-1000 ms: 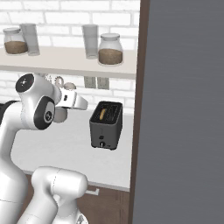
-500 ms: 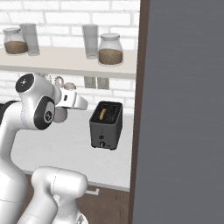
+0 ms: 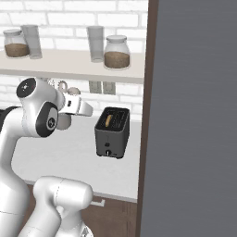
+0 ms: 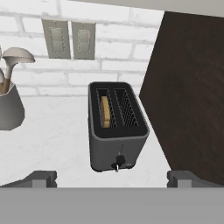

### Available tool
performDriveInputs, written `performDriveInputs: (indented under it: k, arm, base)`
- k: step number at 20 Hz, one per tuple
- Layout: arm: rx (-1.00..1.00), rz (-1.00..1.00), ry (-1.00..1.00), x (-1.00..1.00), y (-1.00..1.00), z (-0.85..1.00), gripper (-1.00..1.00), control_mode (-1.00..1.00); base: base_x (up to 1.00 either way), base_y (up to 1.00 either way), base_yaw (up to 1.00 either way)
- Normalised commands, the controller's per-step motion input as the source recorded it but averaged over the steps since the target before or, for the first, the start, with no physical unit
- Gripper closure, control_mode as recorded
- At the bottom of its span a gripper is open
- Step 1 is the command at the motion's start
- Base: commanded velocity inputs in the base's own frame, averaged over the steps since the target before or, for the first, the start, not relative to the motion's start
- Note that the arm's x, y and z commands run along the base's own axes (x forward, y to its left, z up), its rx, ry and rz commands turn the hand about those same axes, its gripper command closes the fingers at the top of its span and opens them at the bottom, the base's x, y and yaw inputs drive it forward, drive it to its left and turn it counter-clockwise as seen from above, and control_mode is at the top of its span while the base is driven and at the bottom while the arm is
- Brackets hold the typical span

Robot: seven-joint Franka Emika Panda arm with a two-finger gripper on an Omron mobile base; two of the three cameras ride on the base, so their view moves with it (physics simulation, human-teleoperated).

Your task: Start the toaster. Once the lever pops up, take the bread to the plate on the dining counter.

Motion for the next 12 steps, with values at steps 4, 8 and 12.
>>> performDriveInputs:
  k: [4,8,12]
  arm:
    - [0.00,0.00,0.00,0.00,0.00,0.00,-1.00,-1.00]
    - [0.00,0.00,0.00,0.00,0.00,0.00,-1.00,-1.00]
    - [0.00,0.00,0.00,0.00,0.00,0.00,-1.00,-1.00]
  base:
    - [0.00,0.00,0.00]
    - [0.00,0.00,0.00]
    - [0.00,0.00,0.00]
